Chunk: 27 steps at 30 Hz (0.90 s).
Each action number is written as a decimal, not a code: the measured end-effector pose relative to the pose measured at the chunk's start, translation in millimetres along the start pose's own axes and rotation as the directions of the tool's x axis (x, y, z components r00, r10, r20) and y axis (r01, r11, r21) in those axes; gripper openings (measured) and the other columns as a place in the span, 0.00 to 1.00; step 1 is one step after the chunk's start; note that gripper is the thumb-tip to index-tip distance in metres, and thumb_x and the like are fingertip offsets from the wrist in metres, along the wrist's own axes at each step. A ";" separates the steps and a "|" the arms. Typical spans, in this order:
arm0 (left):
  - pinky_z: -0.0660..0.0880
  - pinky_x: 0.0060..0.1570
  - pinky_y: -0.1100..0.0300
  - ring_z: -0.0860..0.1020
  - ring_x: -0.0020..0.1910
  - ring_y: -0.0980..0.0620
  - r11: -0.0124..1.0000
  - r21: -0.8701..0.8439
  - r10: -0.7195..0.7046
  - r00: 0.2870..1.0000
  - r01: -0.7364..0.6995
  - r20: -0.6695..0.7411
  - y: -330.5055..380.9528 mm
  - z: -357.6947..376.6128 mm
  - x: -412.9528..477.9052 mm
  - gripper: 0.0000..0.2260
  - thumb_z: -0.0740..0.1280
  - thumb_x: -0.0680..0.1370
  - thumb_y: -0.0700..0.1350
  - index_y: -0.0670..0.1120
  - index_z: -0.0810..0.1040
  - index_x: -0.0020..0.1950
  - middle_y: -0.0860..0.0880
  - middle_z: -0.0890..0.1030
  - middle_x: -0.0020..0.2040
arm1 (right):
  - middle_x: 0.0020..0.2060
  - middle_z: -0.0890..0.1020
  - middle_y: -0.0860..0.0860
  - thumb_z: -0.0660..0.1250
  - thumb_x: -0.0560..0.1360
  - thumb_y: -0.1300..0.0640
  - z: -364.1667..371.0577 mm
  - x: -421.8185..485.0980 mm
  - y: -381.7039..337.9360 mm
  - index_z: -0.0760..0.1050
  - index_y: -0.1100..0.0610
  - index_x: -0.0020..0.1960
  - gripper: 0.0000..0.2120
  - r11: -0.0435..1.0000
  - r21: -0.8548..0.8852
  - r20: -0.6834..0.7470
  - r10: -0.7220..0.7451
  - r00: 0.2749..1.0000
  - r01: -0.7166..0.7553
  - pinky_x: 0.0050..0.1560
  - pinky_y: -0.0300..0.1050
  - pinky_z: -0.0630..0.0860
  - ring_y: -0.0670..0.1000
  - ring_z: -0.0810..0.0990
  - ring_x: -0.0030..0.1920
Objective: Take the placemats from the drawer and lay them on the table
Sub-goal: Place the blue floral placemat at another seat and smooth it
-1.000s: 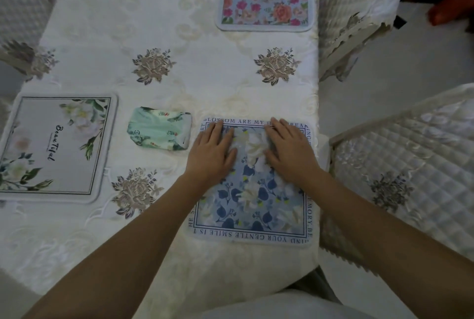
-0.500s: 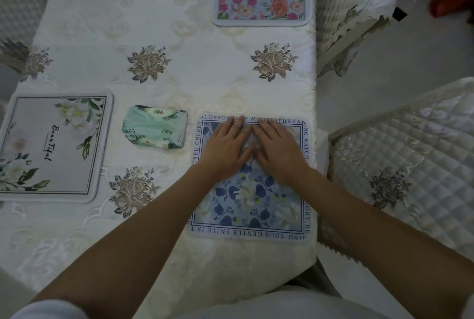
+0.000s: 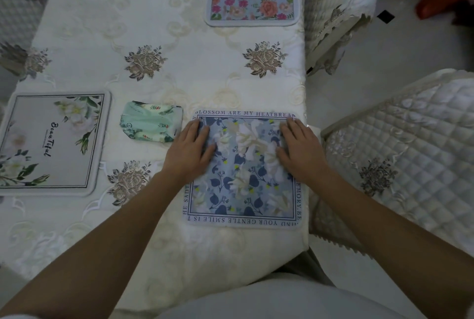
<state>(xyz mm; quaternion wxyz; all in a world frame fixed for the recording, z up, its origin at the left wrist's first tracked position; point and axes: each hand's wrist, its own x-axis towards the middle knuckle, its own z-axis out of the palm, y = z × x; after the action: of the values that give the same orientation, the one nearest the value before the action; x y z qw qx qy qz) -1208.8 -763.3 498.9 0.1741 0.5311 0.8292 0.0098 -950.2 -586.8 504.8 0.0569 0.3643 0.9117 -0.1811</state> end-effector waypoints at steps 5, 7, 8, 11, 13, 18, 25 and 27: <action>0.46 0.76 0.55 0.49 0.81 0.47 0.999 -0.051 0.003 1.000 -0.003 0.003 5.8 12.0 -37.7 0.30 0.50 0.83 0.61 0.46 0.56 0.81 0.44 0.52 0.82 | 0.80 0.52 0.56 0.56 0.82 0.47 9.2 -36.9 -3.6 0.51 0.58 0.81 0.32 1.000 -0.014 0.016 -0.008 1.000 0.008 0.79 0.54 0.50 0.55 0.49 0.80; 0.46 0.76 0.55 0.49 0.81 0.46 0.998 -0.067 0.010 1.000 -0.009 0.013 8.7 15.6 -56.2 0.30 0.49 0.83 0.61 0.46 0.57 0.81 0.44 0.52 0.82 | 0.80 0.53 0.55 0.56 0.82 0.47 14.4 -53.5 -6.1 0.52 0.58 0.80 0.32 1.000 0.000 0.004 0.002 1.000 -0.002 0.79 0.53 0.49 0.55 0.50 0.80; 0.47 0.77 0.55 0.49 0.81 0.46 0.997 -0.071 0.015 1.000 -0.013 0.016 10.1 17.4 -65.9 0.30 0.49 0.83 0.61 0.45 0.57 0.81 0.43 0.52 0.82 | 0.80 0.53 0.55 0.57 0.82 0.47 17.7 -62.4 -7.8 0.52 0.59 0.80 0.32 1.000 0.013 0.001 0.010 1.000 -0.010 0.79 0.52 0.49 0.55 0.50 0.80; 0.51 0.78 0.52 0.51 0.81 0.44 0.996 -0.084 0.043 0.999 -0.042 0.015 16.8 22.8 -97.6 0.32 0.46 0.82 0.62 0.44 0.59 0.80 0.41 0.55 0.81 | 0.80 0.54 0.56 0.58 0.82 0.46 29.6 -91.3 -13.3 0.52 0.59 0.80 0.33 1.000 0.009 0.011 0.022 1.000 -0.022 0.78 0.54 0.51 0.56 0.50 0.80; 0.53 0.78 0.50 0.53 0.80 0.43 0.995 -0.083 0.060 0.998 -0.059 0.010 19.9 28.6 -120.8 0.33 0.45 0.82 0.62 0.43 0.61 0.80 0.41 0.56 0.81 | 0.80 0.54 0.57 0.59 0.81 0.46 37.1 -111.8 -17.5 0.53 0.59 0.80 0.33 1.000 0.001 0.013 0.025 1.000 -0.025 0.78 0.56 0.52 0.57 0.51 0.80; 0.58 0.77 0.46 0.56 0.80 0.43 0.991 -0.051 0.120 0.993 -0.120 -0.003 22.4 43.3 -169.9 0.30 0.48 0.83 0.59 0.41 0.63 0.78 0.40 0.58 0.80 | 0.79 0.56 0.57 0.62 0.80 0.47 52.0 -158.6 -28.3 0.55 0.59 0.80 0.33 0.999 -0.014 -0.006 0.039 0.999 -0.039 0.78 0.54 0.51 0.58 0.54 0.79; 0.64 0.74 0.46 0.63 0.77 0.41 0.992 -0.056 0.115 0.993 -0.117 -0.038 22.8 50.2 -203.8 0.29 0.51 0.82 0.58 0.40 0.70 0.75 0.39 0.65 0.77 | 0.79 0.56 0.57 0.59 0.81 0.47 59.8 -187.3 -41.5 0.55 0.59 0.79 0.31 0.999 -0.035 0.012 0.039 0.999 -0.038 0.79 0.53 0.48 0.57 0.52 0.79; 0.63 0.74 0.45 0.64 0.76 0.39 0.992 -0.047 0.114 0.993 -0.116 -0.038 28.0 49.5 -204.0 0.29 0.51 0.82 0.57 0.41 0.70 0.75 0.39 0.66 0.76 | 0.79 0.58 0.56 0.57 0.81 0.46 59.8 -187.8 -54.0 0.57 0.58 0.79 0.30 0.999 -0.035 0.032 -0.021 0.999 0.022 0.79 0.54 0.49 0.56 0.52 0.79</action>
<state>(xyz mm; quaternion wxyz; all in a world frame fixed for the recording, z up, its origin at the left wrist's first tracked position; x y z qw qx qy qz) -1092.9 -939.9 514.8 0.1716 0.5734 0.7996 0.0497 -852.2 -766.1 509.2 0.0757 0.3506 0.9176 -0.1715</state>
